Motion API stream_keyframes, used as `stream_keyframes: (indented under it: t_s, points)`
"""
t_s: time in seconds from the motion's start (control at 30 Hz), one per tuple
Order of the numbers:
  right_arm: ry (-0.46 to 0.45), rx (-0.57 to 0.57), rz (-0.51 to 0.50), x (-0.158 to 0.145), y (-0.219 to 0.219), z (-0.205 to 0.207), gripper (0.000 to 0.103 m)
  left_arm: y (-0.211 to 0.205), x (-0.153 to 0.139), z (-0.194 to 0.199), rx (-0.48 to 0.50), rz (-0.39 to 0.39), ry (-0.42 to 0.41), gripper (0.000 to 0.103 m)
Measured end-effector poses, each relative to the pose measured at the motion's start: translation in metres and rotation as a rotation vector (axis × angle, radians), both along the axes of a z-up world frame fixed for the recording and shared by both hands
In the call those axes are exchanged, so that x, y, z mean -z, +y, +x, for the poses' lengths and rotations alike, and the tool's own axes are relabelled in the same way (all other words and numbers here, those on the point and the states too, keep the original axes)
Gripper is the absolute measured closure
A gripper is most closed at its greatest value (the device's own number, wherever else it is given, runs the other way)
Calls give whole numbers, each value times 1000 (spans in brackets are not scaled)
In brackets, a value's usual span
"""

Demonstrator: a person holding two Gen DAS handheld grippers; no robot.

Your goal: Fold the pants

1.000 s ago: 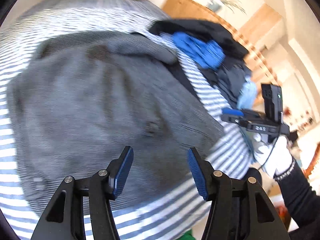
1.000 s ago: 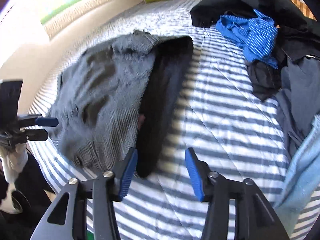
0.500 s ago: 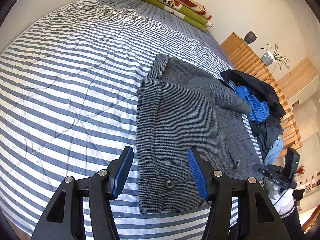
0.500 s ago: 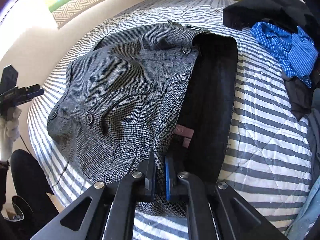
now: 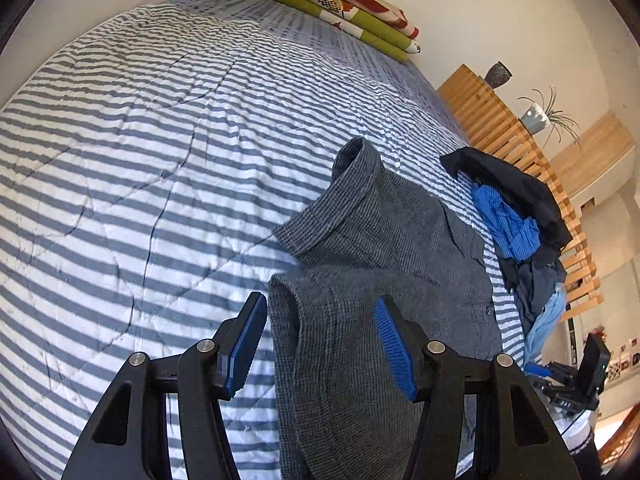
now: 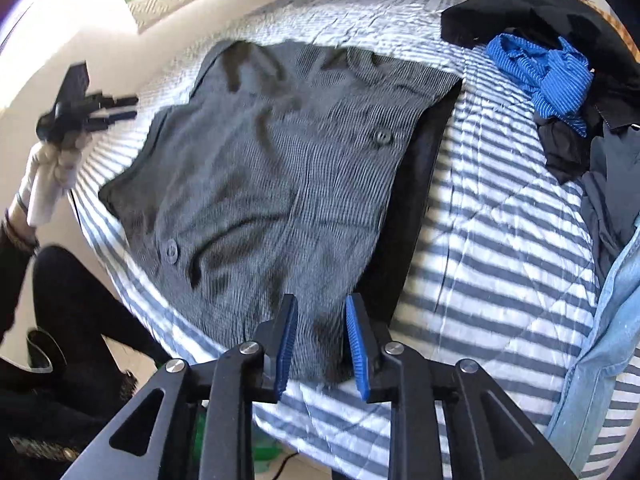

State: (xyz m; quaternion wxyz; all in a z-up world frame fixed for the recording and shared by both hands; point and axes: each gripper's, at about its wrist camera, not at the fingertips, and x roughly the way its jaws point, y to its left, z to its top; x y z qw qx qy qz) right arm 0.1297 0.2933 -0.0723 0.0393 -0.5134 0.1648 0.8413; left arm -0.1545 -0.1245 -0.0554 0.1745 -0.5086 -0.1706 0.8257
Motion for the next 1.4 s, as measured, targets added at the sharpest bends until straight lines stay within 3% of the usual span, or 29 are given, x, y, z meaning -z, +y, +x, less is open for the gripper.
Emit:
stream_keyframes:
  t_s: [0.03,0.13,0.33,0.57,0.67,0.73,0.8,0.87,0.9,0.93,0.97,1.03,1.13,1.27,1.33,1.4]
  points:
    - [25,36,-3,-6,10,-7,69,3,-2,-11,-4,5,-1,43]
    - [67,158,-21,-14,48,-37,66,10,-5,-46,-24,38,-13,43]
    - [64,307,-92,4,119,-105,65,44,2,-120,-1,154,-77,37]
    - [19,387,-83,31,167,-157,60,100,39,-168,46,16,-172,35]
    - [-15,410,-84,47,181,-175,55,112,60,-179,52,34,-216,37]
    - [-13,425,-120,56,188,-183,55,112,68,-186,26,85,-226,53]
    - [-3,438,-146,61,192,-189,55,108,75,-192,-10,136,-227,80]
    - [1,448,-134,62,192,-195,56,108,73,-190,-18,143,-193,91]
    - [2,453,-109,61,190,-197,67,110,69,-186,1,143,-163,95]
    - [-2,446,-86,60,187,-200,86,111,63,-180,23,141,-129,96]
    - [-3,427,-75,58,184,-201,91,112,56,-170,40,135,-94,96]
    - [35,394,-24,46,174,-198,94,108,44,-143,71,159,-49,96]
    - [116,340,34,20,154,-182,94,104,42,-94,139,169,-45,96]
    - [144,291,62,4,136,-157,95,117,72,-44,272,79,-120,93]
    - [125,266,72,7,128,-151,95,125,85,-33,320,43,-146,88]
    - [103,252,109,10,121,-150,95,127,87,-33,325,64,-157,71]
